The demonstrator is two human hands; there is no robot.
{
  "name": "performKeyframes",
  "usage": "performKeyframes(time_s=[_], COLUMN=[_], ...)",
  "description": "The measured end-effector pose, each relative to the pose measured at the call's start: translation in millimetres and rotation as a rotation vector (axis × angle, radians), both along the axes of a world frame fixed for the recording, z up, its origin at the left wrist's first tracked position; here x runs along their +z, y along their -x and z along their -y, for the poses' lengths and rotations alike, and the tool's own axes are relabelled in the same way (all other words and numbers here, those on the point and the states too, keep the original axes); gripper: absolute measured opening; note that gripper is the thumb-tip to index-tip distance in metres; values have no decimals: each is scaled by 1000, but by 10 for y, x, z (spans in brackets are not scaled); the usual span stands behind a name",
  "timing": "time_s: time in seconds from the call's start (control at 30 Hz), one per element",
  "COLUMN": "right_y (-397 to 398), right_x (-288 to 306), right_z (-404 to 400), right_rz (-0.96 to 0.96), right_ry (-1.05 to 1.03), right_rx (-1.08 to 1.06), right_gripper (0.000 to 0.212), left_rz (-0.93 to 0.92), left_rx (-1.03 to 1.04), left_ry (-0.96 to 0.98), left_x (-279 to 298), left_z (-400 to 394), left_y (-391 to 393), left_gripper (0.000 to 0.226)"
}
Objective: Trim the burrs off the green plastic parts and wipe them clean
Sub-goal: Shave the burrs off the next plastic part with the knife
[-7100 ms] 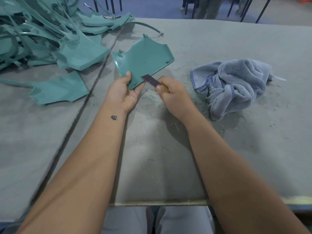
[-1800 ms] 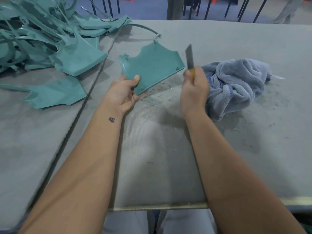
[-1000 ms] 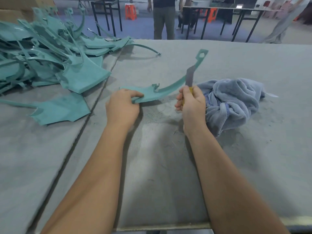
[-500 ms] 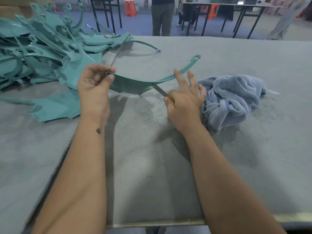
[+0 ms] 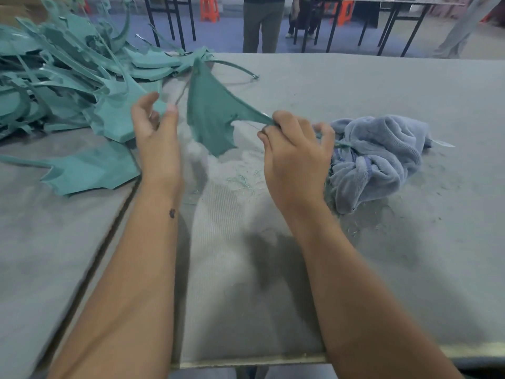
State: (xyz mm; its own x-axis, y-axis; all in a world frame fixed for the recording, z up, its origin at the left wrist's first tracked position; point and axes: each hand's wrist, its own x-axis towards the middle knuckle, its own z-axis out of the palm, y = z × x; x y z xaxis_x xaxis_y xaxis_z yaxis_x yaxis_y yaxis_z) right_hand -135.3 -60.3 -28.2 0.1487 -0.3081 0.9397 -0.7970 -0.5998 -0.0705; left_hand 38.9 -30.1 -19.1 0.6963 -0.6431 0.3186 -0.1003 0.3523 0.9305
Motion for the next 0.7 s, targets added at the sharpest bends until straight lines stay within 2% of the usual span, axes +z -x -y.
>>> performKeyframes(time_s=[0.07, 0.17, 0.23, 0.3, 0.4, 0.47, 0.5, 0.57, 0.63, 0.7], right_y=[-12, -17, -15, -10, 28, 40, 34, 2, -40, -76], right_x=[72, 135, 155, 176, 196, 156, 123, 76, 54, 33], right_z=[-23, -98, -131, -123, -40, 10, 37, 95, 145, 174], right_rz=[46, 90, 135, 263, 677, 961, 1091, 1325, 1511, 1644], right_ry=[-4, -152, -361, -614, -978, -1200, -1282, -1369, -1371, -1365], right_rx=[31, 80, 146, 240, 423, 550, 612, 715, 788, 870], right_gripper=[20, 25, 26, 30, 31, 26, 24, 23, 23, 23], left_rz=[29, 101, 75, 71, 304, 448, 454, 437, 456, 449], left_rx=[6, -12, -61, -108, 5, 109, 83, -82, -308, -505], left_ry=[-80, -138, -116, -97, -198, -295, -341, -435, -521, -528], left_x=[21, 39, 39, 33, -7, -50, -66, -102, -116, -131], left_z=[15, 7, 3, -1, -2, 11, 22, 29, -2, -37], left_y=[64, 133, 159, 189, 238, 259, 269, 321, 422, 536], left_gripper=[24, 29, 34, 40, 36, 15, 7, 18, 32, 44])
